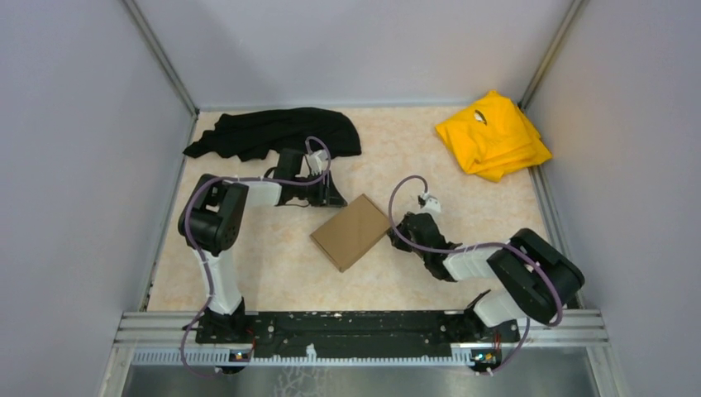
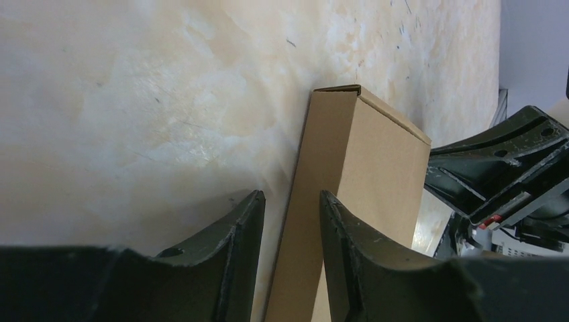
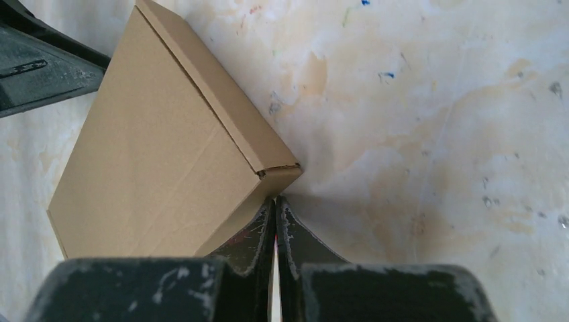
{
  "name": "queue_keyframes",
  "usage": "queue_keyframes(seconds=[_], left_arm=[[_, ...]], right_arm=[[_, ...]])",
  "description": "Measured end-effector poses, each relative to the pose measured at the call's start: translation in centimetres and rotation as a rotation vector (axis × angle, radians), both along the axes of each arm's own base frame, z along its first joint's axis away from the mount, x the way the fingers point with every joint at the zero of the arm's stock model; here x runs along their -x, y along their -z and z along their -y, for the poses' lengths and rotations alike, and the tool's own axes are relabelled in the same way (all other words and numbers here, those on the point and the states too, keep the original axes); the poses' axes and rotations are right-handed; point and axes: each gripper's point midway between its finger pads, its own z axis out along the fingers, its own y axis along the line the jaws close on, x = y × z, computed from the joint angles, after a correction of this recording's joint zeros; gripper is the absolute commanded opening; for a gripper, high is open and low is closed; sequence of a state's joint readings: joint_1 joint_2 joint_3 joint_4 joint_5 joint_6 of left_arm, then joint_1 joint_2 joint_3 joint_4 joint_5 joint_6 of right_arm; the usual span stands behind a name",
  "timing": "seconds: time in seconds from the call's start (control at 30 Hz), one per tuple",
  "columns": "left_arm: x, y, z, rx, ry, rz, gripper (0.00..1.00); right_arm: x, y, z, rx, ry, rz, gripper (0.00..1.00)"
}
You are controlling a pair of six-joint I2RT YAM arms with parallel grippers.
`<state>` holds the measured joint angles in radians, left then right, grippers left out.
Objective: Fold the paper box
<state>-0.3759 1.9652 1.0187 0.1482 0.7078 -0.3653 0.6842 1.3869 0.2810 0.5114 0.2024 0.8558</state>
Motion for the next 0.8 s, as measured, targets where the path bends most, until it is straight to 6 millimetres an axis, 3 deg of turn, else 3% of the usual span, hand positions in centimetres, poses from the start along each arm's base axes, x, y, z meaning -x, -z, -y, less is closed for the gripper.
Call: queue_keyframes(seconds=[0.2, 0.33, 0.43, 0.47, 0.5, 0.53, 0.63, 0.8], left_arm=[[-1.4, -0.2, -0.3, -0.021, -0.032, 0.016, 0.54], [-2.3, -0.7, -0.8, -0.048, -0.062, 0.021, 0.61], [-3.4, -1.2, -2.8, -0.110, -0.137, 0.038, 0.69], [-3.7, -1.4, -4.0, -0.144, -0.176, 0.045, 0.73], [-3.7, -1.7, -5.0, -0.171, -0.210, 0.047, 0.88], [-3.5, -2.0, -5.9, -0.193, -0.237, 0.049, 0.98], [-1.8, -3.8, -8.6, -0.241, -0.327, 0.059, 0.99], [2.8, -6.9, -9.6, -0.215, -0.394, 0.082, 0.99]], right_arm=[[-0.7, -0.1, -0.6, -0.011, -0.009, 0.019, 0.02], [1.1, -0.2, 0.4, 0.001, -0.034, -0.001, 0.27], [2.6, -0.8, 1.7, 0.044, -0.051, -0.011, 0.41], [3.0, -1.0, 2.2, 0.063, -0.056, -0.011, 0.43], [3.3, -1.3, 2.6, 0.080, -0.060, -0.006, 0.44], [3.6, -1.5, 3.1, 0.097, -0.064, -0.001, 0.46], [3.8, -2.4, 4.1, 0.159, -0.060, -0.005, 0.57], [2.0, -5.2, 4.3, 0.232, -0.046, 0.031, 0.69]])
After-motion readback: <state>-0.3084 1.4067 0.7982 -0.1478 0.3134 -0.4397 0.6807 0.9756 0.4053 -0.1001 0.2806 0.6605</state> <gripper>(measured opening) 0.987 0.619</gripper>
